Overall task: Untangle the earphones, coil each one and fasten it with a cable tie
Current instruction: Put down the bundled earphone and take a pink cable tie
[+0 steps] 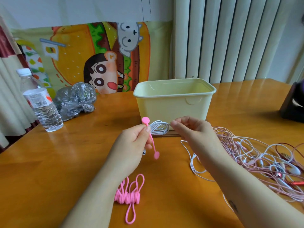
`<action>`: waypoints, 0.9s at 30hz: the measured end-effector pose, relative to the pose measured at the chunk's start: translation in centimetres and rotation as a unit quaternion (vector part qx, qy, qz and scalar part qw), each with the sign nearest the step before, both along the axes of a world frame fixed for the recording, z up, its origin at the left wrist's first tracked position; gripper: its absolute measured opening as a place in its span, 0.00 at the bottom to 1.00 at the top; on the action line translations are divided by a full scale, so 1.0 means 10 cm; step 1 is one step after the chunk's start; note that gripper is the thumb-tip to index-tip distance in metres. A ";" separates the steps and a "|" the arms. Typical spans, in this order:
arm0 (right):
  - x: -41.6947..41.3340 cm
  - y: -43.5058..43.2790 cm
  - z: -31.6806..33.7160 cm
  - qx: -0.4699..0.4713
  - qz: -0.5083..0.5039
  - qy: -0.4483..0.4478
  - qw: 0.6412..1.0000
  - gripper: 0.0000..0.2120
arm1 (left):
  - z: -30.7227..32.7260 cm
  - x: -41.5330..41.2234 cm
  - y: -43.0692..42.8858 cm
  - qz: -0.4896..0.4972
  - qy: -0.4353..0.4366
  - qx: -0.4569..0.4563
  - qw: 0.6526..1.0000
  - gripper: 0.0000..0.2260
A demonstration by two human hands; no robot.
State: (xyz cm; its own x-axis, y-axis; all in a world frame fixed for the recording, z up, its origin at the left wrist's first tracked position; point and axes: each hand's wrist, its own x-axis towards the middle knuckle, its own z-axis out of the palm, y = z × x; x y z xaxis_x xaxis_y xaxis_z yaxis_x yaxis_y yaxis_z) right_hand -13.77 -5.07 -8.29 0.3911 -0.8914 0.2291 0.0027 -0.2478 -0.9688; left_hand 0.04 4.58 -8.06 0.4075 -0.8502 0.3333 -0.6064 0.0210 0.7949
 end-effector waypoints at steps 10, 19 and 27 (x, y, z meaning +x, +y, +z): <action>-0.03 0.09 -0.04 0.228 0.378 0.056 0.896 0.13 | 0.06 -0.05 0.03 -0.078 0.072 -0.038 0.994 0.19; -0.23 -0.27 -0.11 0.168 0.439 0.025 0.882 0.19 | 0.14 -0.14 0.14 -0.262 0.086 0.068 0.959 0.16; -0.28 -0.34 -0.15 0.185 0.476 -0.070 0.857 0.13 | 0.15 -0.26 0.18 -0.312 0.087 0.095 0.941 0.11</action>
